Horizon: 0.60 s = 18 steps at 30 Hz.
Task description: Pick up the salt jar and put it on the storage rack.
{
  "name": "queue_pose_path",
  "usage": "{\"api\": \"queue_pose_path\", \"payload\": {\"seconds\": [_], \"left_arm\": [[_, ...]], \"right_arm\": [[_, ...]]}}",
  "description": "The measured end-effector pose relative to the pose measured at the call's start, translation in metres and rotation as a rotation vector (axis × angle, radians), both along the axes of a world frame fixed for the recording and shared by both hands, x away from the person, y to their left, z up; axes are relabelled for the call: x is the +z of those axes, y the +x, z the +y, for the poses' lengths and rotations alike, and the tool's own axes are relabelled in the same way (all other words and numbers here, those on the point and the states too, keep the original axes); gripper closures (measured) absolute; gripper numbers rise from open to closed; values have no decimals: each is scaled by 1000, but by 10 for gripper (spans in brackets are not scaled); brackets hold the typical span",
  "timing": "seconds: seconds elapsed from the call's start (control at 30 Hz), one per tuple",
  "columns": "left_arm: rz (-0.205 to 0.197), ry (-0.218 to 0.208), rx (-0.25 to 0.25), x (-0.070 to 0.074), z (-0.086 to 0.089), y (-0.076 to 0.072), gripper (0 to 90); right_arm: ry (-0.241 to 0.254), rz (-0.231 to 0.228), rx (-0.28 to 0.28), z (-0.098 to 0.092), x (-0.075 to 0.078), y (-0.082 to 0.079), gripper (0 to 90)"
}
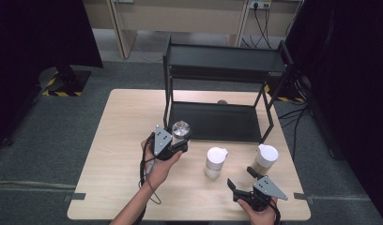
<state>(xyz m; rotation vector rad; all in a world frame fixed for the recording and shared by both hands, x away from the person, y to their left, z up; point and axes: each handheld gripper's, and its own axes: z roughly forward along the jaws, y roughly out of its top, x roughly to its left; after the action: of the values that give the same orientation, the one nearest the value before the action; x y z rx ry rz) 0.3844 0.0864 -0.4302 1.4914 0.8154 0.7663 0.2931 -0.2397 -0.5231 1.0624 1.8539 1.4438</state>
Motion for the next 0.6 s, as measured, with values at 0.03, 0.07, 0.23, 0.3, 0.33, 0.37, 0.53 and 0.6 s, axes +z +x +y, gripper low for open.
{"api": "queue_pose_path", "payload": {"seconds": [0.03, 0.07, 0.23, 0.3, 0.33, 0.37, 0.53, 0.6], "left_arm": [[-1, 4, -1, 1, 0, 1, 349], [0, 3, 0, 1, -1, 2, 349], [-1, 1, 4, 5, -4, 6, 349], [-3, 3, 7, 6, -5, 8, 349], [-2, 3, 8, 6, -5, 9, 349], [-1, 2, 10, 6, -5, 10, 349], [1, 11, 16, 5, -7, 15, 349], [2, 17, 17, 4, -8, 17, 349]], "right_arm": [[0, 0, 0, 0, 0, 0, 81], [1, 0, 0, 0, 0, 0, 81], [1, 0, 1, 0, 0, 0, 81], [1, 0, 1, 0, 0, 0, 81], [2, 0, 1, 0, 0, 0, 81], [2, 0, 1, 0, 0, 0, 81], [2, -1, 2, 0, 0, 0, 81], [3, -1, 1, 0, 0, 0, 82]]}}
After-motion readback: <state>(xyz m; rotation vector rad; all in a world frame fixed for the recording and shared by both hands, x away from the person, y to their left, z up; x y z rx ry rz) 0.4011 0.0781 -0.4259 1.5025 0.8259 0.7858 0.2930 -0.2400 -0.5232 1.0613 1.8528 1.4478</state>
